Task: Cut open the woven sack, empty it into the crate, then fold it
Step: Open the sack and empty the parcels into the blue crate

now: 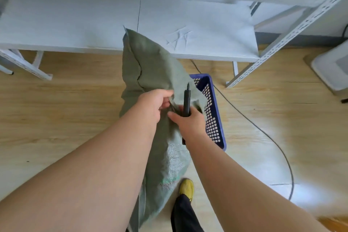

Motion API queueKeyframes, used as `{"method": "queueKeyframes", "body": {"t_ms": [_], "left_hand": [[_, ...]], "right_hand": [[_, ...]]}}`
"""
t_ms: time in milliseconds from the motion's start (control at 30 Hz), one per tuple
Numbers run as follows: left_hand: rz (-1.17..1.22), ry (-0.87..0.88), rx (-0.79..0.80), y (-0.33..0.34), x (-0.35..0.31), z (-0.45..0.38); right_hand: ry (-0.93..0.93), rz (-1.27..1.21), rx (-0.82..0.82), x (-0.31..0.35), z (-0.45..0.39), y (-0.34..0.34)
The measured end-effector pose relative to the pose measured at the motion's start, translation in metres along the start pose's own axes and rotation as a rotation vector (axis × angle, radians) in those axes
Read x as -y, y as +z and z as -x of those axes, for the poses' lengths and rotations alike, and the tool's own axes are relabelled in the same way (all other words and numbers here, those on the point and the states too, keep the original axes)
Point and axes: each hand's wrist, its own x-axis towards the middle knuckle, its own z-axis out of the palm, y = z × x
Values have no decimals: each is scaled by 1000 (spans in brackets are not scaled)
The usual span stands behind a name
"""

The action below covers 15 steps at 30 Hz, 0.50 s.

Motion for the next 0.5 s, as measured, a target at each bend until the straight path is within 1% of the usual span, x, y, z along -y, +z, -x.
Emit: {"method": "queueKeyframes", "body": {"t_ms": [67,100,167,200,267,300,333,367,467,500], "left_hand": [[-60,67,31,16,-2,16],[-76,110,45,21,-2,24],[-95,200,20,28,-1,33],[-106,240,-23,31,0,36],[-202,307,-190,32,2,39],[-305,310,-265,31,5,42],[-426,286,-294,29,11,42],[-531,247,-277,26,18,42],[-722,116,-150,26,46,42],[-773,101,-147,27,53,40]], "right_hand": [[38,-74,-90,7,-1,-21],[36,-104,-111,11,-1,-31],[9,-153,-106,20,-4,-53],[3,-161,-94,24,-6,-63],[7,-206,-81,27,-11,-84],[18,-229,-86,28,-14,-93],[27,-255,-92,28,-16,-100],[35,-297,-95,28,-19,-105],[74,-466,-74,36,-21,-113],[78,-496,-67,40,-21,-114]]}}
